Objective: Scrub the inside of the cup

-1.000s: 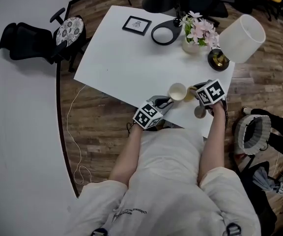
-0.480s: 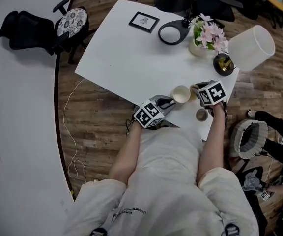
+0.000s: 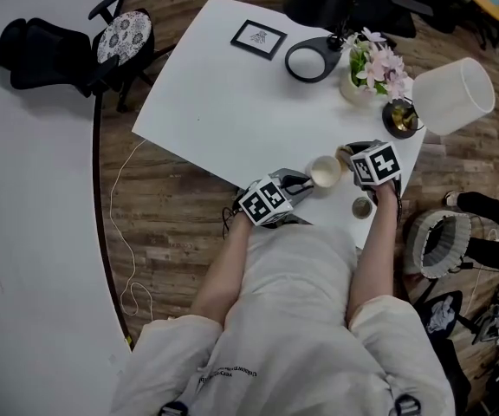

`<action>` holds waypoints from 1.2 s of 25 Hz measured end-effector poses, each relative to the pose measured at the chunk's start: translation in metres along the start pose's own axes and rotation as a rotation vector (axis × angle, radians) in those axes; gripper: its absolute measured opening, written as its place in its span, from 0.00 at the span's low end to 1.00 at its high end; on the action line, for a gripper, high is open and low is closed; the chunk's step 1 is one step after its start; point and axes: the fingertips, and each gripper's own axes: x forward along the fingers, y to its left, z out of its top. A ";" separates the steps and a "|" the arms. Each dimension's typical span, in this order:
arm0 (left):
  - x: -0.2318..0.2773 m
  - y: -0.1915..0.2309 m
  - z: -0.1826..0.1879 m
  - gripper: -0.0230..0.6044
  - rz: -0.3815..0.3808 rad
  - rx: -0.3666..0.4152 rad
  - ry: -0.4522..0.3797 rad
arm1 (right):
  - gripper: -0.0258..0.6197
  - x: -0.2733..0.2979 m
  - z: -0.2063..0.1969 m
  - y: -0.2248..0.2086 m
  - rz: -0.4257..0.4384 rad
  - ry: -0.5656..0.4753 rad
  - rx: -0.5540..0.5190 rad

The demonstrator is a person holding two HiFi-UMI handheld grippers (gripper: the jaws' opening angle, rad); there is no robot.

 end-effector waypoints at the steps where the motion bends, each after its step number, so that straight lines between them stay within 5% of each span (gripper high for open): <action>1: -0.001 0.003 0.000 0.13 -0.007 0.006 0.002 | 0.19 0.001 0.003 0.001 -0.004 -0.004 0.008; 11: -0.010 0.019 0.006 0.13 -0.166 0.054 0.067 | 0.18 0.007 0.033 0.015 -0.050 -0.016 0.120; 30: 0.001 0.031 0.013 0.14 -0.349 0.200 0.047 | 0.18 0.017 0.042 0.015 -0.186 0.034 0.314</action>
